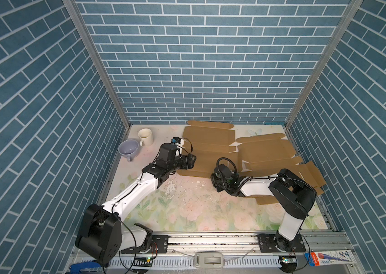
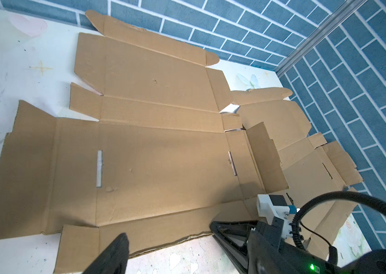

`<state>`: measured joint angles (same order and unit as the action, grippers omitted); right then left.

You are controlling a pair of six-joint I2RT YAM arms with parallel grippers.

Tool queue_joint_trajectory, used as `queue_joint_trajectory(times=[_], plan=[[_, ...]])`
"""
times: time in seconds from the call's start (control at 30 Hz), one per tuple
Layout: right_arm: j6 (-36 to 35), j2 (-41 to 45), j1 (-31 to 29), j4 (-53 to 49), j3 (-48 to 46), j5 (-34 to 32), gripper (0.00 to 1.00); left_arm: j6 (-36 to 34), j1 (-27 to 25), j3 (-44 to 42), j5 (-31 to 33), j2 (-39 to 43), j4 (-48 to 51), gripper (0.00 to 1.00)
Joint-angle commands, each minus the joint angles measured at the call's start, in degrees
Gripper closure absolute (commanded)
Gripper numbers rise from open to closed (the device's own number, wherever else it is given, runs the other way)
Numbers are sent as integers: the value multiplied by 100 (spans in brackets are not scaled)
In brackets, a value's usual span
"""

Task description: Fold the paper box

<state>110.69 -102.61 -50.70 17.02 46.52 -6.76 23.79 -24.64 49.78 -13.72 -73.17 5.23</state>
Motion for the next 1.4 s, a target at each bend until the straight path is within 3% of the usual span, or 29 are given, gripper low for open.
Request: queue_joint_trajectory(times=[0.0,0.23,0.33,0.37,0.47,0.63,0.77,0.87,0.97,1.07,1.2,1.37], plan=[[-441,300,-10,-724,-181,218,100,-230,8,328,128,127,285,20],[-2061,1548,268,-1635,-930,1117,100,-502,2,724,203,173,515,20],[-3392,1989,670,-2506,-747,1733,100,-515,11,821,144,98,466,20],[-4044,2056,833,-3231,-413,1868,100,-510,6,848,111,68,438,20],[-5935,2041,954,-5214,663,1571,100,-515,6,926,45,-36,404,20],[-8358,1457,1245,-7274,1878,1716,100,-513,0,905,-43,-66,404,20],[-9660,737,1510,-8516,2868,779,100,-479,-7,757,-167,-70,306,20],[-9812,290,1901,-8322,3465,601,100,-334,-31,544,-248,-119,136,20],[-9738,-291,2252,-7704,4155,1050,100,-232,-152,331,-260,-230,-35,20],[-9906,-1029,2452,-7748,5166,1532,97,-238,-307,171,-274,-393,-61,21],[-10023,-1606,2514,-8134,5918,1440,71,-280,-409,-205,-327,-535,-304,22],[-8916,-510,2802,-6742,4364,1989,49,-309,-407,-483,-215,-745,-541,24]])
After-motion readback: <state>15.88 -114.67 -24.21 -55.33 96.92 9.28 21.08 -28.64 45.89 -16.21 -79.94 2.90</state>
